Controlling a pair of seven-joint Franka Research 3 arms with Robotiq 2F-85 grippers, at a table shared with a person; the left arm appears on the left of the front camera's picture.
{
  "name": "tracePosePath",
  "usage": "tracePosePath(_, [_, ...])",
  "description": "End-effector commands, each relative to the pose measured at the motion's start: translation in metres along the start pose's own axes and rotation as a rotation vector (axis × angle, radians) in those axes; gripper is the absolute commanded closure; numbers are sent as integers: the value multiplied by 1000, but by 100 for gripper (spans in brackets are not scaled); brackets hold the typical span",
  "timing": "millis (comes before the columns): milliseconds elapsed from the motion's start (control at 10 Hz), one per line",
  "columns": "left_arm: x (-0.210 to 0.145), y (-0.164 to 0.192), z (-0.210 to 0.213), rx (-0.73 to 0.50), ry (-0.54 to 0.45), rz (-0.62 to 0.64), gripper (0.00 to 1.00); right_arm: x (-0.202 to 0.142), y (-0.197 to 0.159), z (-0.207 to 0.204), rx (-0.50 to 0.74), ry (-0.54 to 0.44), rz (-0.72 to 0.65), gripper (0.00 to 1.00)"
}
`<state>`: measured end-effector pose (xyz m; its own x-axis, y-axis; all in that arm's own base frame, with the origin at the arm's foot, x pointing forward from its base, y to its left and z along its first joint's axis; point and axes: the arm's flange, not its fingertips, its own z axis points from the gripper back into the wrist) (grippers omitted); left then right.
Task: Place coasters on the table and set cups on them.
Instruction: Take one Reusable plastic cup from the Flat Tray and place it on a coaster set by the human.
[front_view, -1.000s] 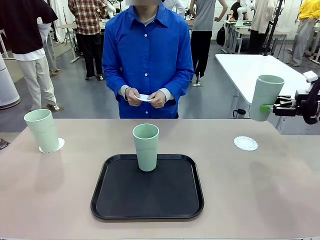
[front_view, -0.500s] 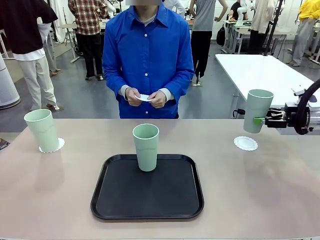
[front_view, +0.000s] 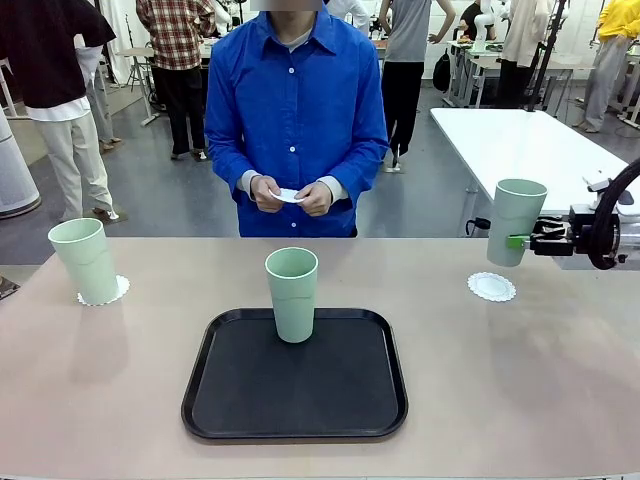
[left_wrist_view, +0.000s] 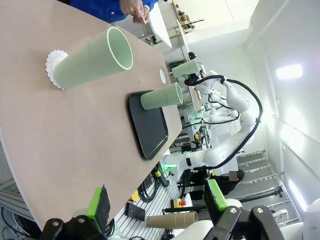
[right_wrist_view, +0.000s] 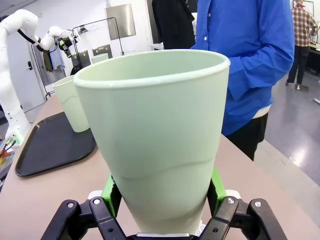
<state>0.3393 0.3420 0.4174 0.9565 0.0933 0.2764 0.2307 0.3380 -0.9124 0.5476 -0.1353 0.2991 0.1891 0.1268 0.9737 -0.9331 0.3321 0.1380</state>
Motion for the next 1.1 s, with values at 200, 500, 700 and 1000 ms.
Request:
tracePosePath(200, [-2, -2, 1, -5, 5, -6, 0, -12, 4, -7, 107, -14, 46, 17])
tracePosePath(500, [-2, -2, 1, -5, 5, -6, 0, -32, 0, -10, 144, -18, 104, 17])
tracePosePath(700, [-2, -2, 1, -5, 5, -6, 0, -41, -5, -10, 161, -18, 116, 17])
tracePosePath(1000, [-2, -2, 1, -5, 5, -6, 0, -52, -6, -15, 192, -8, 129, 17])
